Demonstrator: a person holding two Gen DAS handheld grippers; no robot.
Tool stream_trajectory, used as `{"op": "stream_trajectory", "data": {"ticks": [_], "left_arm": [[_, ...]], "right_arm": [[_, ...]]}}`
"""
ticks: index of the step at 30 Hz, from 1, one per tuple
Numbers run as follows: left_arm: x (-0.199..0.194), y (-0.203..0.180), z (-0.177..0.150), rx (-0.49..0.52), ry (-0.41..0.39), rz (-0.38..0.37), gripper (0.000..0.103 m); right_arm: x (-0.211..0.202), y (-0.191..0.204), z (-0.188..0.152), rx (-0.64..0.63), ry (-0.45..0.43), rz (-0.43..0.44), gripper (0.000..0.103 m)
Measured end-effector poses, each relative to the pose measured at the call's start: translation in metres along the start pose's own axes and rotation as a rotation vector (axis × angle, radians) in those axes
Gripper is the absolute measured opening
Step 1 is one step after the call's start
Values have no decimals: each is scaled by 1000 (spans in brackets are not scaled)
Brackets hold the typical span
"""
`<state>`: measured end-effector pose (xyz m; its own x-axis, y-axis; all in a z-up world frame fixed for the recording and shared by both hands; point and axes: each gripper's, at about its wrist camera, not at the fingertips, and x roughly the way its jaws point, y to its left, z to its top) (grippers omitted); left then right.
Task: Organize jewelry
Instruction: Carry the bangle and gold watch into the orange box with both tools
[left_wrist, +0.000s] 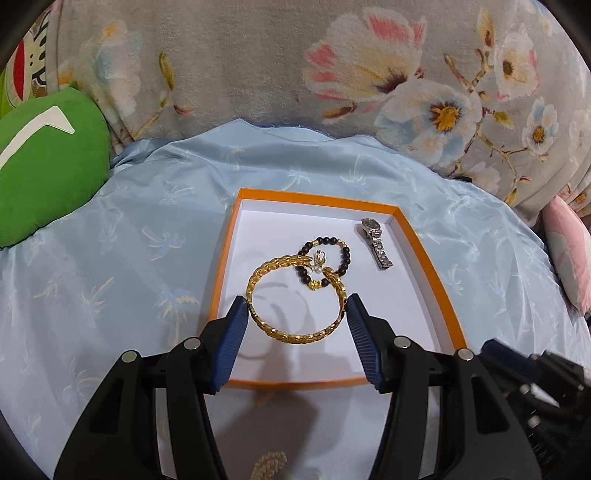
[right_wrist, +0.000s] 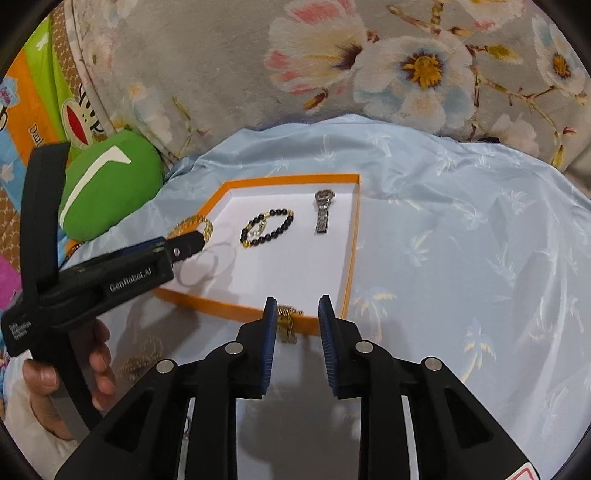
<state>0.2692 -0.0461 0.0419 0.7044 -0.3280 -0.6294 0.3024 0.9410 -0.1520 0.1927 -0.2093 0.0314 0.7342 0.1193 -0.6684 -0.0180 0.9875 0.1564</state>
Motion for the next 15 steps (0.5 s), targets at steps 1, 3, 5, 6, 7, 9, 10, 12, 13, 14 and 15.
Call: {"op": "stream_trajectory", "data": {"ticks": [1,3,5,6,7,9,10,12,13,14,15], "left_arm": [[-1,0,-2,0,-1,3,54],[-4,0,-5,-4,1,2,54],[-5,0,-8,-10,3,0,54],[-5,1,-9,-11,3,-1,54],[-5,1,-10,-13,3,-3,54],[-5,1,-11,-13,6,-10,54],[-4,1,-11,-14,6,-11,54],[-4,1,-13,-15,7,-15,54],[-4,1,-13,-16,9,-16,54],[-3,1,-14,-16,10,-18,54],[-2,2,-14,-19,12,-19,54]], "right_arm": [[4,2,-3,-5,12,2,24],[12,7,-9,-12,37,0,24],[21,9,-13,-12,62,-8,24],[25,8,-14,-6,71,-11,24],[28,8,-15,1,78,-13,24],[33,5,-15,22,88,-25,24],[35,5,-15,29,90,-28,24],[39,4,-12,44,92,-36,24],[40,5,-12,48,94,-35,24],[42,5,-11,56,100,-33,23],[44,5,-11,60,102,-28,18]]}}
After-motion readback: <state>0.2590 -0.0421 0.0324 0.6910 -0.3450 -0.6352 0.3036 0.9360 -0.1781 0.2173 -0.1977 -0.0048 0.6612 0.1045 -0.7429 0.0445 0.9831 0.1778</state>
